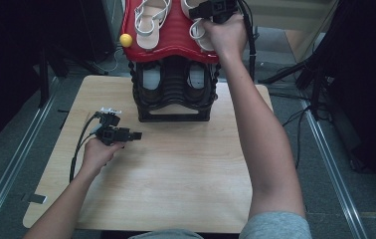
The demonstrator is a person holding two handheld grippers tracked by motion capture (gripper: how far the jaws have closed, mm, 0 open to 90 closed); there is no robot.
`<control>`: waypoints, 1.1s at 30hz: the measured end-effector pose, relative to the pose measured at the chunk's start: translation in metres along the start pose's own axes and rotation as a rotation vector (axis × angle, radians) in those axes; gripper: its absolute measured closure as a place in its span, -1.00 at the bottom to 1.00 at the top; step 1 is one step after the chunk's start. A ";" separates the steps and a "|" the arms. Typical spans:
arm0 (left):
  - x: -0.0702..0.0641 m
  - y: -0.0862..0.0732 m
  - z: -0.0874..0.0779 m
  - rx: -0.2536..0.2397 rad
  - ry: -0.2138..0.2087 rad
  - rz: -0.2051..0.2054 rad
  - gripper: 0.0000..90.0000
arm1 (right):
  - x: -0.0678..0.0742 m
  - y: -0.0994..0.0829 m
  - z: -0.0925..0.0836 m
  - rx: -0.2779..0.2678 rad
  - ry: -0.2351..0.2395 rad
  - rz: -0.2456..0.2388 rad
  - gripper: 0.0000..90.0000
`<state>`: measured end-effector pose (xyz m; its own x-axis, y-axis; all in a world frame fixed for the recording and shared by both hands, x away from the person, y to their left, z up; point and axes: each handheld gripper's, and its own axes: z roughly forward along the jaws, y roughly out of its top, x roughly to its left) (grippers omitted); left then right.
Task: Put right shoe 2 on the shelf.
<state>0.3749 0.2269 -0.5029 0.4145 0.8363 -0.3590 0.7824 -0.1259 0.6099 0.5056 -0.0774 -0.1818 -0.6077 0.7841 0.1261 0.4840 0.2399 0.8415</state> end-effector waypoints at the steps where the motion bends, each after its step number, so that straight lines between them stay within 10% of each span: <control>1: 0.000 0.000 0.000 0.001 0.001 0.001 -0.27 | 0.000 0.000 -0.001 -0.009 0.010 0.007 0.84; 19: 0.000 0.000 0.000 0.007 0.002 0.004 -0.27 | -0.008 0.010 -0.033 -0.095 0.027 0.067 0.72; 33: 0.000 0.000 0.000 0.006 0.006 0.005 -0.27 | -0.044 -0.014 -0.057 -0.115 -0.013 0.119 0.70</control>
<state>0.3747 0.2264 -0.5032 0.4151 0.8391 -0.3515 0.7833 -0.1332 0.6071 0.4895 -0.1477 -0.1696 -0.5418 0.8105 0.2226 0.4769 0.0783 0.8755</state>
